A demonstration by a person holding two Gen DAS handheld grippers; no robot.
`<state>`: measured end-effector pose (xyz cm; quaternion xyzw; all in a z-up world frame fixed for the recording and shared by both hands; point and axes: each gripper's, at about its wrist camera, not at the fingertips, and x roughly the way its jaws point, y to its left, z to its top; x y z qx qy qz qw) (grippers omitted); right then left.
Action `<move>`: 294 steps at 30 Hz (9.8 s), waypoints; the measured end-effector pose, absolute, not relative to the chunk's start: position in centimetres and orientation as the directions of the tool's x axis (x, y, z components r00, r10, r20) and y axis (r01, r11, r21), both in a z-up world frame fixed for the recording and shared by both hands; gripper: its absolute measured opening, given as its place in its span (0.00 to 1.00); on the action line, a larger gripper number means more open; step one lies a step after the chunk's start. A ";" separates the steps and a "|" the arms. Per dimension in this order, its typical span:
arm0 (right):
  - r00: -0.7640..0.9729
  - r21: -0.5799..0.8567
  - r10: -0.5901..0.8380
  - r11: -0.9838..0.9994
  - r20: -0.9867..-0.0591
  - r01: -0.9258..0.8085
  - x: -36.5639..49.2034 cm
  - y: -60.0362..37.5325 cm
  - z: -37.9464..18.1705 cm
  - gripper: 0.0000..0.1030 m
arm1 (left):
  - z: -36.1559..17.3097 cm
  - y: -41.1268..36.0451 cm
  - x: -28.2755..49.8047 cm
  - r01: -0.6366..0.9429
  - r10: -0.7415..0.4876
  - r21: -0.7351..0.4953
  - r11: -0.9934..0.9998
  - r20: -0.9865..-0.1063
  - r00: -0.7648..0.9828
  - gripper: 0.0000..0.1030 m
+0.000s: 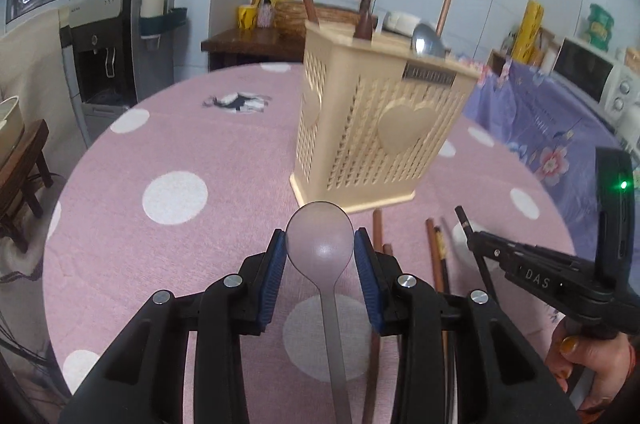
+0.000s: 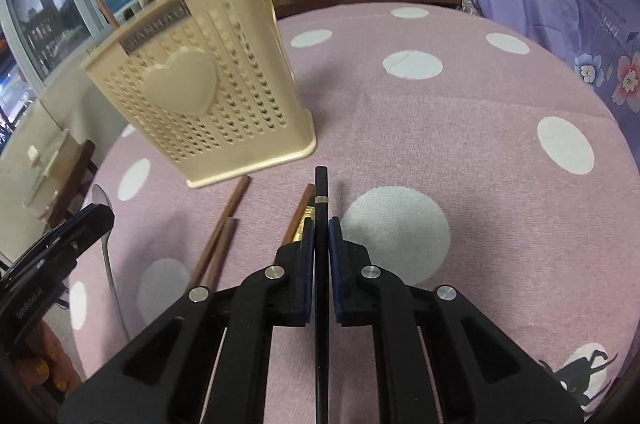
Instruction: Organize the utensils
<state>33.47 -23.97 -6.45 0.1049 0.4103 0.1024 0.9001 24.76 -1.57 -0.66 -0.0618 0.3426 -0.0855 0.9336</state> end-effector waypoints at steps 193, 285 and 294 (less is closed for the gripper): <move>0.587 0.024 0.105 0.989 -0.803 -0.145 25.7 -19.9 -8.8 0.55 | -6.5 -4.9 20.9 0.244 -0.129 0.041 0.969 -0.758 0.640 0.35; 0.674 0.212 0.208 0.974 -0.709 -0.077 31.7 -22.8 -6.9 0.08 | -4.2 -3.6 28.6 0.225 -0.197 -0.070 0.972 -0.763 0.616 0.08; 0.744 0.276 0.289 0.950 -0.602 -0.146 28.6 -24.7 -1.7 0.08 | 1.7 -1.8 25.5 0.239 -0.282 -0.156 0.958 -0.649 0.707 0.08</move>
